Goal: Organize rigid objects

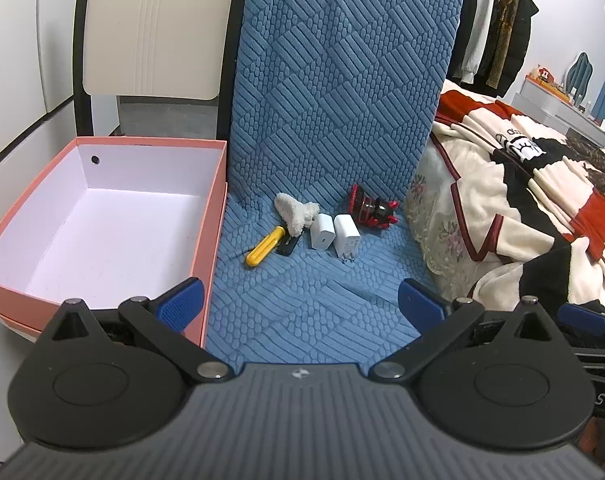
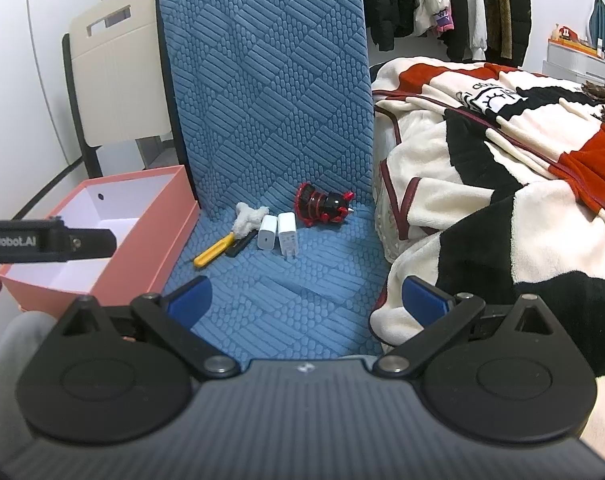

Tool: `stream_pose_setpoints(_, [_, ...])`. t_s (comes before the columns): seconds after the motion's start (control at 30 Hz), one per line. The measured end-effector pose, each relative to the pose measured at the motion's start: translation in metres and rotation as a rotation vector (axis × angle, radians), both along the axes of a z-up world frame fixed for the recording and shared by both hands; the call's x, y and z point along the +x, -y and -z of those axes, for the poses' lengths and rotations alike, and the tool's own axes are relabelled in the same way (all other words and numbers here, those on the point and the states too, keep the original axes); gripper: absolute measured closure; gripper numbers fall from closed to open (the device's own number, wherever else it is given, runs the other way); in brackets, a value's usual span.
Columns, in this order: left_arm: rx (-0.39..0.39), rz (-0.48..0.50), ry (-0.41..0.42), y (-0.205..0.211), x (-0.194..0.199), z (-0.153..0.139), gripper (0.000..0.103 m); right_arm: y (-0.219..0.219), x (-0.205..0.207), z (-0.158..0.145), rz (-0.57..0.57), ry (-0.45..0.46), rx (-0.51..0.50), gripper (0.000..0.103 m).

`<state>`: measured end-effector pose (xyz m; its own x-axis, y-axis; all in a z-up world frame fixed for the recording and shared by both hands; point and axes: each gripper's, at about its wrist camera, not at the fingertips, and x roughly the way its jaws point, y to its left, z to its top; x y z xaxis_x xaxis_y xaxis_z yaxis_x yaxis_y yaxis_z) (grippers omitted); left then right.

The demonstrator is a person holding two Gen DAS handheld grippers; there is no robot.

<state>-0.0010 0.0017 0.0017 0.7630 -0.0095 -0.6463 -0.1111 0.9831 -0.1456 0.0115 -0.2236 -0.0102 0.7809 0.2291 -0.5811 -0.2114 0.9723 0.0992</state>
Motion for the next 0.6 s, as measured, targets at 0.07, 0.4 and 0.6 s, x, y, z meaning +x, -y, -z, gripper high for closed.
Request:
stream_pose_setpoints(0.07, [0.000,0.001,-0.001,0.0003,-0.0002,0.0002,0.000,-0.0002,-0.0001,0.0001,-0.001,-0.001,-0.001,0.000])
stream_pose_setpoints(0.4, [-0.003,-0.001,-0.009,-0.0017,0.0004,0.0001,0.000,-0.0001,0.0009,0.0008,0.001,-0.008,0.002,0.000])
stream_pose_setpoints(0.6, [-0.003,-0.003,-0.008,-0.0046,-0.0015,-0.0010,0.000,-0.0022,-0.0003,0.0001,-0.004,-0.009,0.001,0.000])
